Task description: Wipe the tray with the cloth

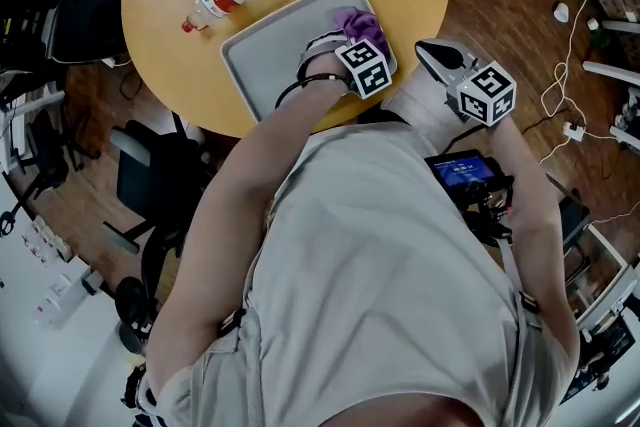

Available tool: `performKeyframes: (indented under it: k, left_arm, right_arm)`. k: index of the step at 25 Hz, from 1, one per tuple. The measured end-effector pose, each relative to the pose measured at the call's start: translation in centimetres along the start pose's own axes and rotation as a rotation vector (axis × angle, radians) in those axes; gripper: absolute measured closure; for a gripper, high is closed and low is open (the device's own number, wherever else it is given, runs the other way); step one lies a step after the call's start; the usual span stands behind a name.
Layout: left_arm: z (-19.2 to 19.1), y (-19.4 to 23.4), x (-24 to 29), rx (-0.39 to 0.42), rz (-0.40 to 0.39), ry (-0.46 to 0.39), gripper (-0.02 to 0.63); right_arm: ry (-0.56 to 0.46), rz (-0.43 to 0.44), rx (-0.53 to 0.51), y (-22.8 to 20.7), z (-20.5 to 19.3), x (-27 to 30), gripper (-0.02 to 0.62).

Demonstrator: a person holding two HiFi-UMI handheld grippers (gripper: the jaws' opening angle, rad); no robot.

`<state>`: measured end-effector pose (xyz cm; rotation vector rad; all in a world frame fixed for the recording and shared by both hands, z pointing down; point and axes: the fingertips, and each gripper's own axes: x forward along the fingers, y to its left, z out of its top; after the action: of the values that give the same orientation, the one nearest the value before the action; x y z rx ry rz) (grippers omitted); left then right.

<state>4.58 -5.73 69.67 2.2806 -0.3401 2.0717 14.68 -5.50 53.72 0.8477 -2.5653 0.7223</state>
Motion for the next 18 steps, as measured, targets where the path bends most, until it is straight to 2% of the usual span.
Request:
performKeyframes:
  k: [3, 8, 13, 18]
  left_arm:
    - [0.6, -2.8, -0.3, 0.013, -0.043, -0.010, 0.509]
    - [0.9, -6.7, -0.4, 0.007, -0.163, -0.016, 0.509]
    - [0.9, -6.5, -0.5, -0.032, -0.193, -0.043, 0.509]
    - [0.7, -6.2, -1.0, -0.021, -0.176, -0.063, 0.509]
  right_arm:
    - [0.000, 0.004, -0.001, 0.2, -0.1, 0.0, 0.592]
    - [0.000, 0.007, -0.002, 0.4, -0.3, 0.3, 0.592]
    - [-0.003, 0.008, -0.005, 0.5, -0.2, 0.0, 0.592]
    - [0.000, 0.012, -0.015, 0.6, 0.0, 0.0, 0.592]
